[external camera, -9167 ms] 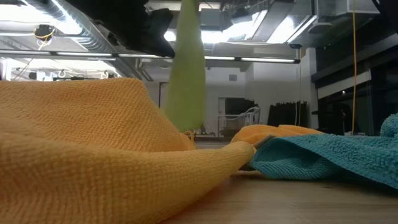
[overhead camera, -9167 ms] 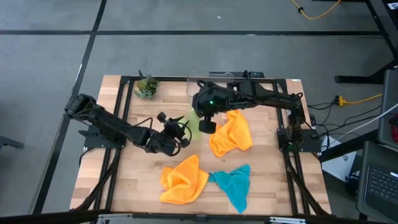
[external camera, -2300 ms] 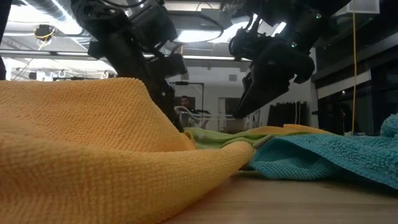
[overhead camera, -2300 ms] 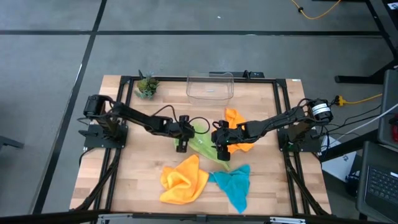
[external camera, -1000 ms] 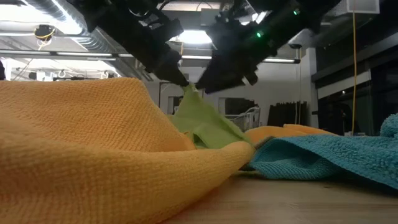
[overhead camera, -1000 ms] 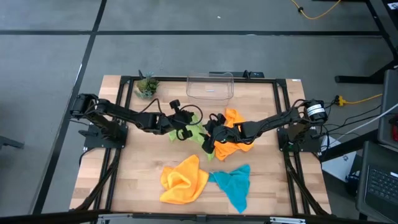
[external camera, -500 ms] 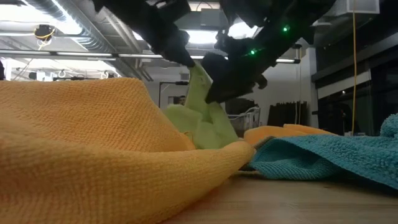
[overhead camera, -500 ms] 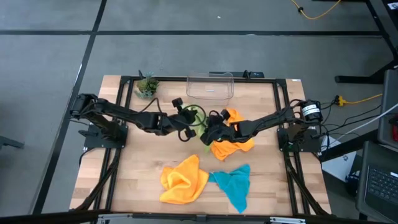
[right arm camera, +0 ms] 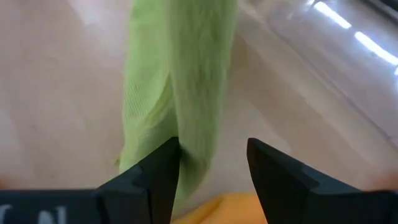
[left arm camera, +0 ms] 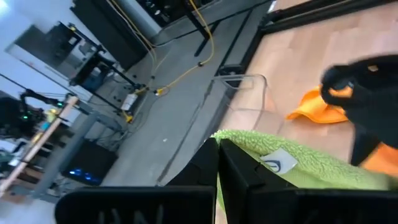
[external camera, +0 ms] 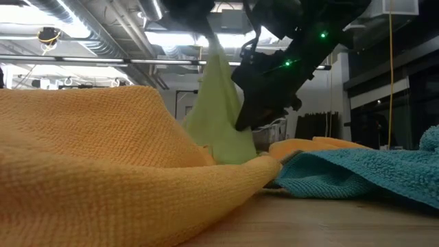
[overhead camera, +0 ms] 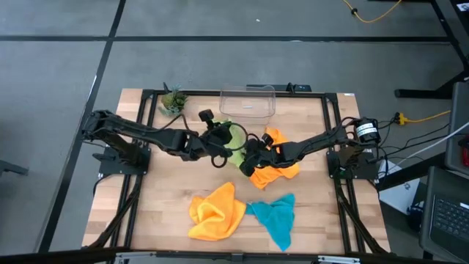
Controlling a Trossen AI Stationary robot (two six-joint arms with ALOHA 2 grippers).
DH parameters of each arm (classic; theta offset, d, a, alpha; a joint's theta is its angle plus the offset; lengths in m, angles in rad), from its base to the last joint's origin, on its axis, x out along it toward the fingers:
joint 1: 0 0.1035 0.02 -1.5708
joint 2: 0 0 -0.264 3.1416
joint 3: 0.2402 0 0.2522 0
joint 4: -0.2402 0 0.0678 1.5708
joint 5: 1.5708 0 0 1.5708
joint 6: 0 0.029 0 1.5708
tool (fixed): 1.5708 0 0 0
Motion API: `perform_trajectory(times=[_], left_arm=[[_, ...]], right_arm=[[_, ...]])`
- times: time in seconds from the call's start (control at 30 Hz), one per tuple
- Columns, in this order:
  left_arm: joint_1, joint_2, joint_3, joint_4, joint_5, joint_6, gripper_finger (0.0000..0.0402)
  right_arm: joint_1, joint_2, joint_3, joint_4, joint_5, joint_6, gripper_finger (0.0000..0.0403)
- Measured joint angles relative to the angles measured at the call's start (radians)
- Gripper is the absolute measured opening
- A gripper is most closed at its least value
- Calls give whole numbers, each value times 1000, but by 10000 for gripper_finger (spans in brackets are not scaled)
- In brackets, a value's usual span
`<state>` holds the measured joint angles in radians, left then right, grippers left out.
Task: Fold microfiber towels
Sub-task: Fold the green microfiber cloth
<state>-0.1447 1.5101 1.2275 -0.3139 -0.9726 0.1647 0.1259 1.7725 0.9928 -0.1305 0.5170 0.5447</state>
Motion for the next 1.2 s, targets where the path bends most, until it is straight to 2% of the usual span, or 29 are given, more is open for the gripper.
perform_trajectory(times=[0.2,0.4,0.47,0.7,0.8,0.93,1.03,1.2], left_arm=[[-23,0,152,-196,-105,-20,0],[-29,-2,218,-389,-118,-189,0],[-29,-2,216,-497,-82,-300,0],[-38,6,134,-912,207,-834,0],[-39,6,45,-924,361,-960,0],[-45,6,-91,-845,482,-1042,0],[-50,7,-170,-753,520,-1066,0],[-59,7,-240,-657,521,-1080,0]], right_arm=[[18,0,3,10,-91,-72,190],[43,0,6,88,-184,-205,190],[51,-1,6,89,-206,-217,190],[69,-1,6,74,-260,-290,190],[69,-1,6,114,-305,-348,190],[68,-1,6,165,-384,-410,190],[69,3,6,170,-388,-420,190],[61,75,7,229,-382,-451,190]])
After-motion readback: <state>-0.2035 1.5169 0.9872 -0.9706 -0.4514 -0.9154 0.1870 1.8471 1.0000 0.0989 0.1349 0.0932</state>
